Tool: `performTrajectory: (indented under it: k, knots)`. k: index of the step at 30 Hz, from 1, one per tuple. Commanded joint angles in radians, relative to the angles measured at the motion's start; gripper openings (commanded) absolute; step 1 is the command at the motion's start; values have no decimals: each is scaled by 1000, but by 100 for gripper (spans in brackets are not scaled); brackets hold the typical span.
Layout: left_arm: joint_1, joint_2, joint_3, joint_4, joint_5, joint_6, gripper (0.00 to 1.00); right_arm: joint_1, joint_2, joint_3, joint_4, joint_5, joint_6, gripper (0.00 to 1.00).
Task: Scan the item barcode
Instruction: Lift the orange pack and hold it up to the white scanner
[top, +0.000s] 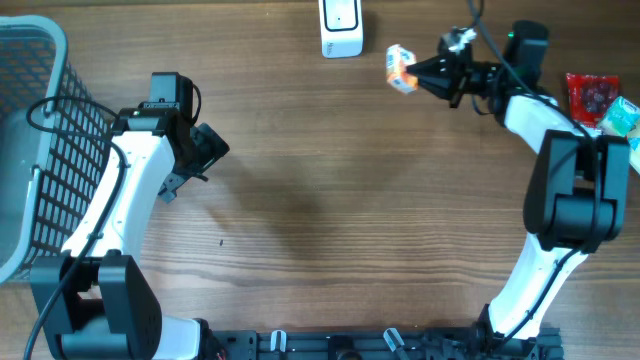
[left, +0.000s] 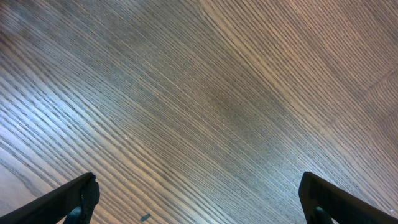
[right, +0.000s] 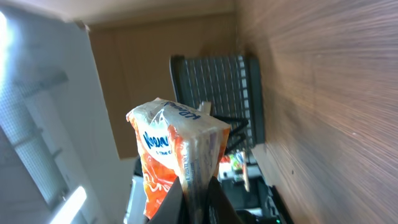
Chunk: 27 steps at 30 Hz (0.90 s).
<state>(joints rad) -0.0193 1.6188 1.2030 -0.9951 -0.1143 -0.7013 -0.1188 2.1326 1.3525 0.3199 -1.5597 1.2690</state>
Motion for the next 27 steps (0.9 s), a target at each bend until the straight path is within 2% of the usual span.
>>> performTrajectory:
  k: [1,8,11,12,13,15,25,27]
  knots:
    - [5,6,-6,-1,1,-13,100,3,17,-5,6,-63,32,4]
    - [5,6,-6,-1,1,-13,100,9,17,-5,38,-64,-171,4]
    - [5,6,-6,-1,1,-14,100,9,17,-5,188,-64,-162,4]
    - [5,6,-6,-1,1,-13,100,9,17,-5,227,-63,-107,4]
    - [5,6,-6,-1,1,-14,100,9,17,-5,230,-63,-43,4]
    - [5,6,-6,-1,1,-14,100,9,17,-5,248,-63,-9,4]
    - [5,6,-6,-1,1,-14,100,21,17,-6,243,-64,15,4]
    - [5,6,-6,-1,1,-14,100,38,17,-15,245,-63,-29,4]
